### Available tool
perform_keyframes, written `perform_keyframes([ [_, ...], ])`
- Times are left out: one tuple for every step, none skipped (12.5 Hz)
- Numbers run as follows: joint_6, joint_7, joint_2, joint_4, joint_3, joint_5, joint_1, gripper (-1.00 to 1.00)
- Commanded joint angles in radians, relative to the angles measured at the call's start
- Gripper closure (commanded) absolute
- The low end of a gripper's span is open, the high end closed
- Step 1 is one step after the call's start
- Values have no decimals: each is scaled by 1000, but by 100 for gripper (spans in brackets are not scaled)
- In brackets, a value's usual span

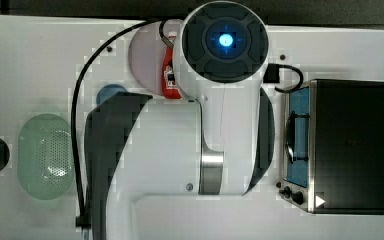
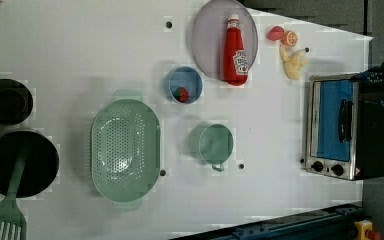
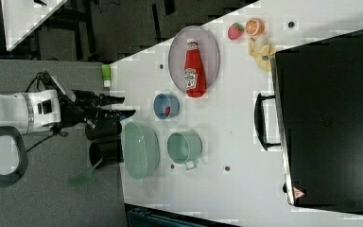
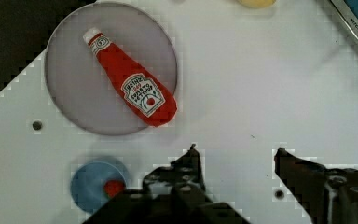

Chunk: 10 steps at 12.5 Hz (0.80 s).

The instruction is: Pick ketchup from plate and place it on table.

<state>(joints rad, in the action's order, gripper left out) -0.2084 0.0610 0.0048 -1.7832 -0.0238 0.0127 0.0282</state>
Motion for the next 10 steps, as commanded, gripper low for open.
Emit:
perform_keyframes([
  [164, -52, -220, -101, -61, 14, 87, -59],
  [162, -30, -210, -101, -63, 14, 85, -81],
  [157, 7, -193, -101, -65, 14, 85, -99],
  [149, 52, -169, -101, -67, 14, 85, -100],
  [138, 102, -139, -100, -70, 15, 85, -100],
  [122, 146, -106, -99, -73, 15, 84, -100],
  [100, 180, -70, -97, -75, 15, 83, -100],
  [73, 213, -34, -96, -77, 15, 81, -100],
  [42, 245, 4, -96, -80, 15, 79, -100],
  [8, 274, 42, -95, -85, 15, 77, -100],
])
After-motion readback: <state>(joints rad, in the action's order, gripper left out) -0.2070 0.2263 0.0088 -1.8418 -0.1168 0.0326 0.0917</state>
